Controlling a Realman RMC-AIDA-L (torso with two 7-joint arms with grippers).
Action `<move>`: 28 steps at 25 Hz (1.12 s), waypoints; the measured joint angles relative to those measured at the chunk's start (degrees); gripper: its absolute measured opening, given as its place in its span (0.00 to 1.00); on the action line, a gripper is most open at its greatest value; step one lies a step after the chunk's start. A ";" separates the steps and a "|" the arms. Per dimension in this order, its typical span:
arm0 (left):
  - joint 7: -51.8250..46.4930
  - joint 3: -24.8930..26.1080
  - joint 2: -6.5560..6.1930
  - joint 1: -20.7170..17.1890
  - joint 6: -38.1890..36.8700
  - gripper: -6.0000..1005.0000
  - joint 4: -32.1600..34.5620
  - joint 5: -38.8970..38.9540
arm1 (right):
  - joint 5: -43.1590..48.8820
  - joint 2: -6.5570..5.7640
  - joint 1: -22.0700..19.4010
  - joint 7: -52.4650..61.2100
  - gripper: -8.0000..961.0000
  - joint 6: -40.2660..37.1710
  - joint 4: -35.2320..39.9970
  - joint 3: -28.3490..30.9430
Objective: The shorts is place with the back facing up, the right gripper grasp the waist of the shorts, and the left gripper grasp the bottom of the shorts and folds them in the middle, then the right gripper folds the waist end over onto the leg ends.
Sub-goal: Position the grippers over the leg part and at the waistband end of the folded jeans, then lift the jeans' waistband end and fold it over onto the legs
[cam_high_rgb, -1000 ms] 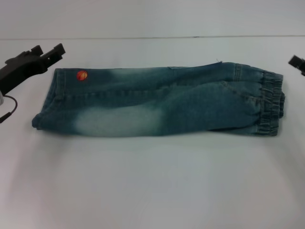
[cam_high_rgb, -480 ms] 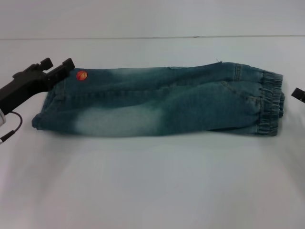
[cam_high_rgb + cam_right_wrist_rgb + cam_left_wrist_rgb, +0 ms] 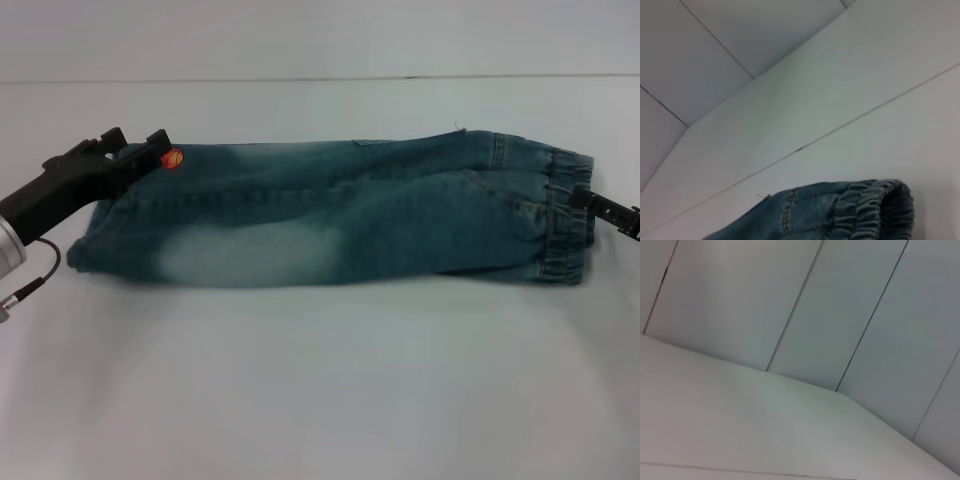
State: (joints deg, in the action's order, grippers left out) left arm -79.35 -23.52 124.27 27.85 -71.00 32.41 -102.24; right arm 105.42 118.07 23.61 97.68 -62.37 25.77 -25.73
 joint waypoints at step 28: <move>8.89 -0.03 0.08 1.65 -1.60 0.80 -7.46 2.94 | 0.79 0.20 2.59 2.73 0.53 0.95 -0.15 -4.87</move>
State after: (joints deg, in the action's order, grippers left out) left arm -70.46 -23.54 124.36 29.50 -72.60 24.95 -99.30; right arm 106.21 118.27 26.21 100.41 -61.42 25.61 -30.61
